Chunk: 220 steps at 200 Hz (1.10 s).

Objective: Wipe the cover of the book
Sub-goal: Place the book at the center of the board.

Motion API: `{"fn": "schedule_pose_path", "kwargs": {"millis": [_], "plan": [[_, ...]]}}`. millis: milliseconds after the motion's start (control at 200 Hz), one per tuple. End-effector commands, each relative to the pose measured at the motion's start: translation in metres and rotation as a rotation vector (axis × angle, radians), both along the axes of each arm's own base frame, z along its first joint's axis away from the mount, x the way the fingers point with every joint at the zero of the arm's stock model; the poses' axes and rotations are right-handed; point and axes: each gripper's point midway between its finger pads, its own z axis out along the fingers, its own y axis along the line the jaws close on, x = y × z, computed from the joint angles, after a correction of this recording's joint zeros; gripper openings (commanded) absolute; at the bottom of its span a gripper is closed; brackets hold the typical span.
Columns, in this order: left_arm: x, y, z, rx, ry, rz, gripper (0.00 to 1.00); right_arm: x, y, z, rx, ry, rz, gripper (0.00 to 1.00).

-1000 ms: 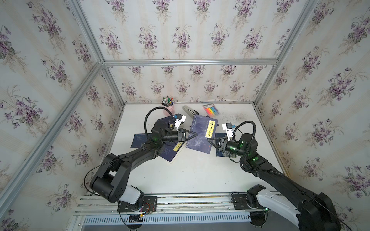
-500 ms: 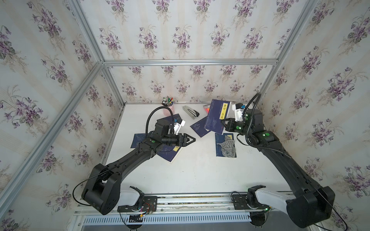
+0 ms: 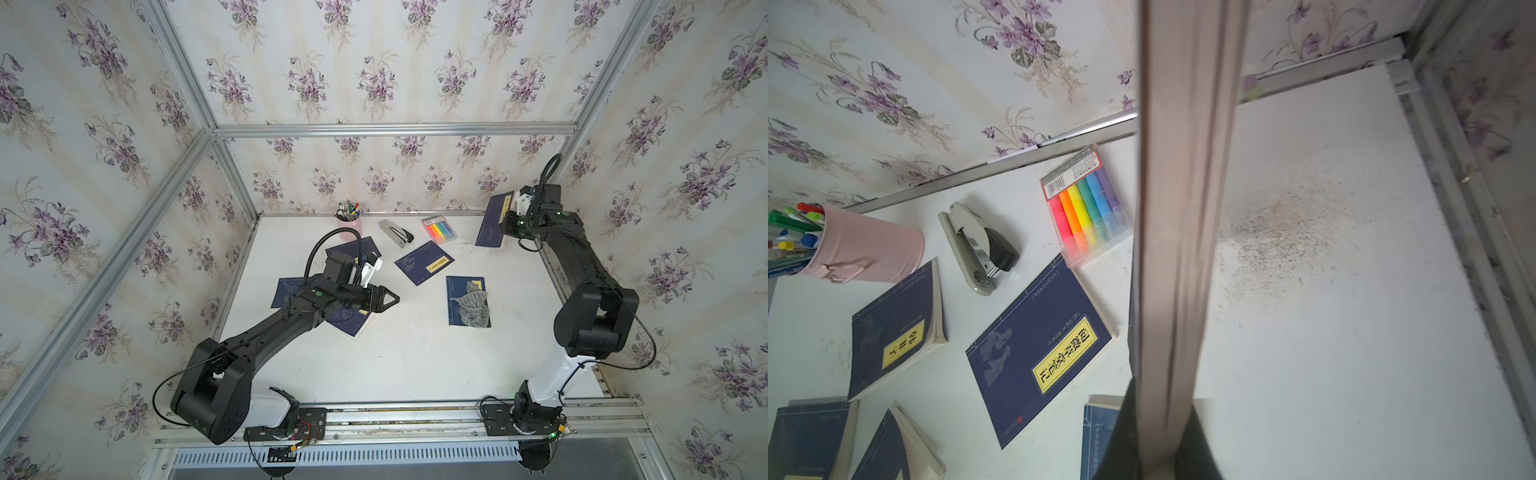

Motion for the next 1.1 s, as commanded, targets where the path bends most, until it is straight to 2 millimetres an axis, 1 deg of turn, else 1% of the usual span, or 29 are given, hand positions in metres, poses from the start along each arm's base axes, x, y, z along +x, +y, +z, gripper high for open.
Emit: {"fn": "schedule_pose_path", "kwargs": {"millis": [0, 70, 150, 180, 190, 205, 370, 470, 570, 654, 729, 804, 954, 999, 1094], "plan": [[0.003, -0.001, -0.001, -0.015, -0.027, -0.021, 0.74, -0.002, 0.002, -0.038, 0.002, 0.11, 0.093, 0.0], [0.003, -0.003, -0.002, -0.036, -0.016, -0.028, 0.74, 0.005, -0.009, -0.061, 0.029, 0.15, 0.062, 0.0], [0.002, -0.004, -0.003, -0.041, -0.022, -0.036, 0.74, 0.01, -0.019, -0.079, 0.057, 0.179, 0.032, 0.0], [0.003, -0.004, -0.002, -0.045, -0.025, -0.035, 0.74, 0.011, -0.022, -0.084, 0.06, 0.184, 0.026, 0.0], [0.003, -0.004, -0.011, -0.036, -0.004, -0.036, 0.74, 0.011, -0.023, -0.085, 0.06, 0.185, 0.025, 0.0], [0.003, -0.005, -0.013, -0.035, 0.002, -0.037, 0.74, 0.012, -0.024, -0.087, 0.062, 0.188, 0.024, 0.0], [0.004, -0.006, -0.017, -0.038, 0.013, -0.043, 0.74, 0.013, -0.031, -0.11, 0.052, 0.224, 0.024, 0.0], [0.004, -0.005, -0.023, -0.031, 0.022, -0.044, 0.74, 0.01, -0.04, -0.13, 0.004, 0.281, 0.001, 0.0], [0.006, -0.006, -0.029, -0.028, 0.033, -0.044, 0.74, 0.004, -0.061, -0.152, -0.105, 0.348, -0.056, 0.0], [0.007, -0.007, -0.035, -0.028, 0.046, -0.049, 0.74, -0.003, -0.077, -0.164, -0.191, 0.395, -0.086, 0.0], [0.008, -0.008, -0.039, -0.029, 0.056, -0.052, 0.74, -0.007, -0.081, -0.17, -0.22, 0.414, -0.088, 0.0], [0.008, -0.008, -0.043, -0.03, 0.066, -0.055, 0.74, -0.009, -0.083, -0.171, -0.236, 0.421, -0.083, 0.0], [0.009, -0.007, -0.046, -0.026, 0.065, -0.055, 0.74, -0.014, -0.092, -0.163, -0.298, 0.421, -0.08, 0.0], [0.01, -0.006, -0.047, -0.022, 0.061, -0.05, 0.74, -0.016, -0.089, -0.161, -0.294, 0.419, -0.067, 0.0], [0.012, -0.003, -0.049, -0.012, 0.053, -0.036, 0.74, -0.02, -0.077, -0.158, -0.274, 0.414, -0.019, 0.0]]}}
